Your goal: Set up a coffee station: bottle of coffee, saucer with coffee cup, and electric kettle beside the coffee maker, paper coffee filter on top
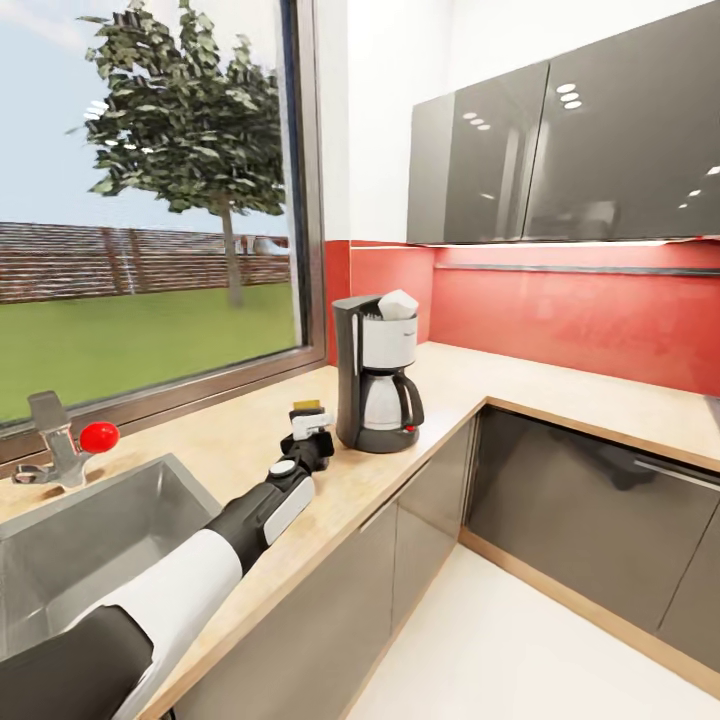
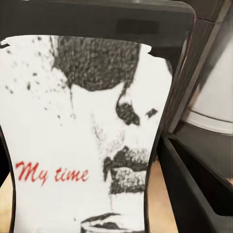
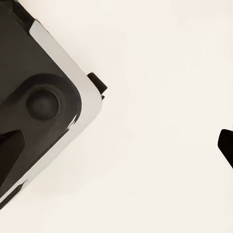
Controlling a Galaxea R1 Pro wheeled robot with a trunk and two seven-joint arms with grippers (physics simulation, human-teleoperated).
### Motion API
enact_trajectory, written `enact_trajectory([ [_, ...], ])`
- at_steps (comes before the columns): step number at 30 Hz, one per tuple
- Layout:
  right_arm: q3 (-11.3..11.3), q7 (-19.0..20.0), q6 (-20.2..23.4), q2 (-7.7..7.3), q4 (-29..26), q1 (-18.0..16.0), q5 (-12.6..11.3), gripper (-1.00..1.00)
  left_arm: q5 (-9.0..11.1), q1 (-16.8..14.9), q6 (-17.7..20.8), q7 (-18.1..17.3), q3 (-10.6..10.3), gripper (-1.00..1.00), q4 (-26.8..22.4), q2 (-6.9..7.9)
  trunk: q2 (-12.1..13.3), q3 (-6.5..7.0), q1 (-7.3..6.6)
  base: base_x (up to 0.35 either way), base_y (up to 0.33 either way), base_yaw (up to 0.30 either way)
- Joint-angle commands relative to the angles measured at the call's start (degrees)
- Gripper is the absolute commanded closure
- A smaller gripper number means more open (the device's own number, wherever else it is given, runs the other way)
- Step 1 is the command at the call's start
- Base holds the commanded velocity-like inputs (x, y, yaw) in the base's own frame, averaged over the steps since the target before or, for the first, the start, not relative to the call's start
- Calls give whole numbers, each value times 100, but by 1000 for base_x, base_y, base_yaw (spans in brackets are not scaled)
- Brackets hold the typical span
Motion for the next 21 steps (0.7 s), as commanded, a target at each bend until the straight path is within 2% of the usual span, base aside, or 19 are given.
enact_trajectory([
  [1, -47, 30, -17, -2, 5, -5, 17, -100, 27, -6, 11, 47, -34, 100, -13, 2, -4, -7, 0, 13, -95, 1],
  [7, -48, 30, -18, -2, 5, -5, 17, -100, 27, -6, 12, 47, -35, 100, -9, 2, -4, -7, 0, 49, -116, 0],
  [21, -40, 43, -17, -2, 11, -5, 17, -100, 27, -6, 10, 47, -27, 100, 6, 2, -4, -7, 0, 5, -9, 0],
])
